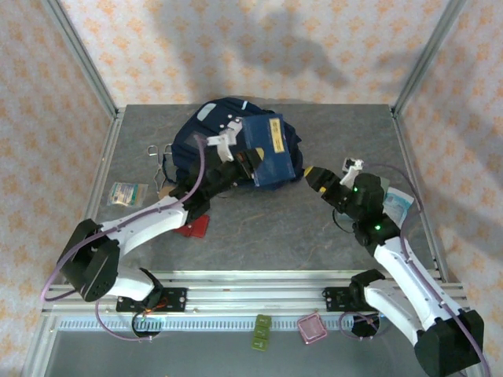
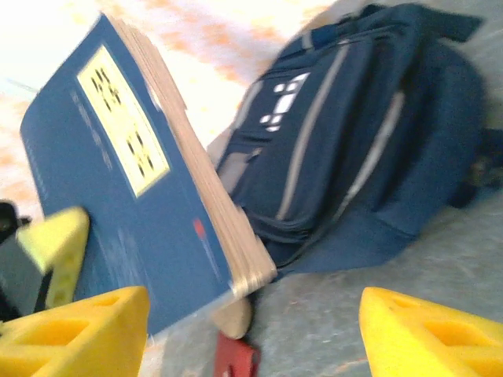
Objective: Pack books, pencil case, and school supplies into a backpack
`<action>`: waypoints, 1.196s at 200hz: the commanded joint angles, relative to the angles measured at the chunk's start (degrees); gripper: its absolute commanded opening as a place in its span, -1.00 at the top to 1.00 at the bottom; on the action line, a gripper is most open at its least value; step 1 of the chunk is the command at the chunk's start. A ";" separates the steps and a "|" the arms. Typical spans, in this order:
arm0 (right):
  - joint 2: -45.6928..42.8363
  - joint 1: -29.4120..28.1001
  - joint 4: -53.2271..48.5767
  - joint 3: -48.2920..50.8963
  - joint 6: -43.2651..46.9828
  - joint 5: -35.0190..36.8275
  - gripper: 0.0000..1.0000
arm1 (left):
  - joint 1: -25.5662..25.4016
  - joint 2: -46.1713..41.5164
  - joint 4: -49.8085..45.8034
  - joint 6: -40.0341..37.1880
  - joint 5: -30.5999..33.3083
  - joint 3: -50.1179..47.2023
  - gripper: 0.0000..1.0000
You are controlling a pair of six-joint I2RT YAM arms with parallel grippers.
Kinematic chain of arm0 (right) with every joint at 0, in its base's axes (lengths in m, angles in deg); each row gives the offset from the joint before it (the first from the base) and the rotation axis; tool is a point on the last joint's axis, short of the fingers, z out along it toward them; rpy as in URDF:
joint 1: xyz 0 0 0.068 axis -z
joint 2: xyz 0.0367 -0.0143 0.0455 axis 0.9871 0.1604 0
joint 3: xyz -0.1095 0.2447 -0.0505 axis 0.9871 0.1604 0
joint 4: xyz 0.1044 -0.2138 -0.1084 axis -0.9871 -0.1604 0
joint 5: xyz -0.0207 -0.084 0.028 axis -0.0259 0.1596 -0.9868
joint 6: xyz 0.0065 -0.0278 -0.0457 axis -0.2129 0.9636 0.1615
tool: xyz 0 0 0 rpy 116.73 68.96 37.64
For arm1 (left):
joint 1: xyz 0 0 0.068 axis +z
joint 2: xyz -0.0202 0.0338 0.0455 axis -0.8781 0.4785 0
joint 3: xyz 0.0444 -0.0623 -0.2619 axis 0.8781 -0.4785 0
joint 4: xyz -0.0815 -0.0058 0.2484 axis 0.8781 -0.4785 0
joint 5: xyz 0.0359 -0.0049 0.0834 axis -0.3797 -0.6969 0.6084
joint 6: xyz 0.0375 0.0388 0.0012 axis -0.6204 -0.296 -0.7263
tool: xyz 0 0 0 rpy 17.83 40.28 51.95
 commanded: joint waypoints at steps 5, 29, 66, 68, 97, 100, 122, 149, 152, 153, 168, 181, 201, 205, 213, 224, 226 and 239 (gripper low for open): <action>0.61 0.11 19.55 4.19 -7.34 -10.76 -0.43 | -0.38 -2.37 16.88 4.91 2.92 -1.45 1.00; 1.89 -1.89 30.98 5.09 -10.62 -13.89 -0.46 | -0.38 -1.97 23.76 8.23 2.35 -2.90 1.00; 6.59 -5.25 37.18 2.41 -11.63 -13.56 -0.47 | -1.09 0.28 32.98 13.29 0.80 -4.44 1.00; 6.90 -5.42 37.36 2.18 -11.63 -13.56 -0.47 | -1.24 0.39 33.26 13.34 0.85 -4.38 1.00; 10.42 -7.17 41.39 -0.54 -12.23 -12.74 -0.47 | -3.20 2.08 35.02 13.95 0.51 -3.67 1.00; 10.74 -7.22 41.78 -0.77 -12.37 -12.71 -0.47 | -3.39 2.22 35.16 14.03 0.51 -3.60 1.00; 12.36 -7.35 45.23 -2.83 -13.48 -12.60 -0.43 | -4.06 3.45 36.33 14.78 0.58 -3.60 1.00; 13.26 -7.75 45.34 -5.39 -13.22 -11.98 -0.15 | -4.97 4.96 37.19 15.02 0.59 -3.50 1.00; 13.30 -7.79 45.28 -5.56 -13.22 -11.74 -0.09 | -5.09 5.07 37.38 15.03 0.61 -3.49 1.00; 13.26 -7.79 45.23 -5.58 -13.26 -11.68 -0.06 | -5.15 5.17 37.42 15.07 0.64 -3.49 1.00; 13.39 -7.79 45.09 -5.78 -13.57 -10.26 0.31 | -5.77 5.73 37.75 15.22 2.16 -3.88 1.00; 13.39 -7.92 44.50 -5.82 -13.61 -9.21 0.72 | -6.07 6.06 38.74 15.20 3.47 -4.36 0.91; 12.86 -7.88 38.34 -6.44 -11.51 -6.30 1.00 | -6.02 6.36 38.11 14.50 3.13 -3.93 0.39; 12.52 -7.81 36.83 -6.51 -10.92 -5.42 1.00 | -5.96 6.26 37.61 14.02 3.02 -3.86 0.33; 11.75 -7.60 34.54 -6.44 -9.69 -3.90 1.00 | -5.67 5.86 35.40 12.99 2.88 -3.45 0.19; 10.40 -6.93 31.22 -6.52 -8.40 -2.08 1.00 | -4.86 5.00 29.60 10.96 2.84 -2.60 0.10; 10.07 -6.70 30.72 -6.51 -8.26 -1.99 1.00 | -4.68 4.82 28.24 10.52 2.87 -2.36 0.09; 8.03 -4.67 27.59 -6.23 -7.65 -1.08 1.00 | -3.40 4.01 17.21 6.15 2.94 0.06 -0.04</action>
